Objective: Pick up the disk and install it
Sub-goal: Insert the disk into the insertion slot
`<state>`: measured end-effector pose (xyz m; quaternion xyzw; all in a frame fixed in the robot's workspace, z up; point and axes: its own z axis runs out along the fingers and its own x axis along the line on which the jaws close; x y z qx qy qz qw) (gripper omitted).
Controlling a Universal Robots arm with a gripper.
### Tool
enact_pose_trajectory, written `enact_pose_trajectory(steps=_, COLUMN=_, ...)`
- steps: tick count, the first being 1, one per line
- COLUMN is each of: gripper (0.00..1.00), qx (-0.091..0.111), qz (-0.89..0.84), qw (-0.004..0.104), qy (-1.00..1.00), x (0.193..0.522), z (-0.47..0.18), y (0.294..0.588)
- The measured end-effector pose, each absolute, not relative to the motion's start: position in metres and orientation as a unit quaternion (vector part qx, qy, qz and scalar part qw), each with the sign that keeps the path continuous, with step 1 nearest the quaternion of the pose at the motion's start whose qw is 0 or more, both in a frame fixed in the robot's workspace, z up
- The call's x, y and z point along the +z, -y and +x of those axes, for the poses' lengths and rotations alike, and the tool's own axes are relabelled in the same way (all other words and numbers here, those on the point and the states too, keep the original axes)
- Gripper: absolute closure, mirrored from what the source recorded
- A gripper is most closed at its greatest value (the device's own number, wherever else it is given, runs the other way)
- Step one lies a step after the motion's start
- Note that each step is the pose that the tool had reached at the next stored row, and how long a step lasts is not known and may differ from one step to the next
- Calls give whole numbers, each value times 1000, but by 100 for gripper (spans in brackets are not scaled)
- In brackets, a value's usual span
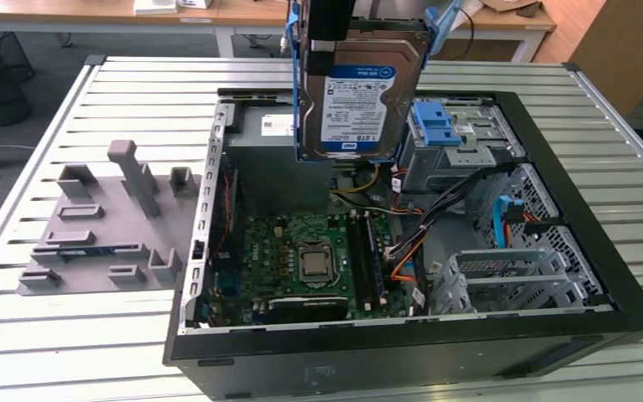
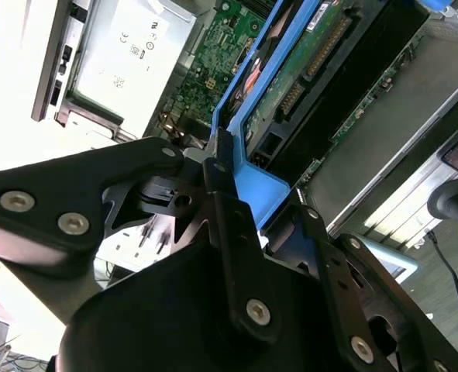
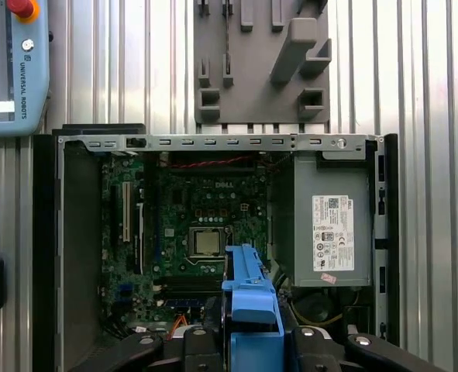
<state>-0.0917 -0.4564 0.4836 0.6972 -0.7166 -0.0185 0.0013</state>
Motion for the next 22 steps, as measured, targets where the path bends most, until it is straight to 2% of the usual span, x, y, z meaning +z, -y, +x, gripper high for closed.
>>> enact_pose_trajectory(steps=13, gripper=64, qx=-18, qz=697, qw=2, qy=717, x=484, z=-92, y=459)
enact_pose_trajectory(steps=22, gripper=64, qx=-18, qz=697, qw=2, qy=717, x=483, z=-92, y=476)
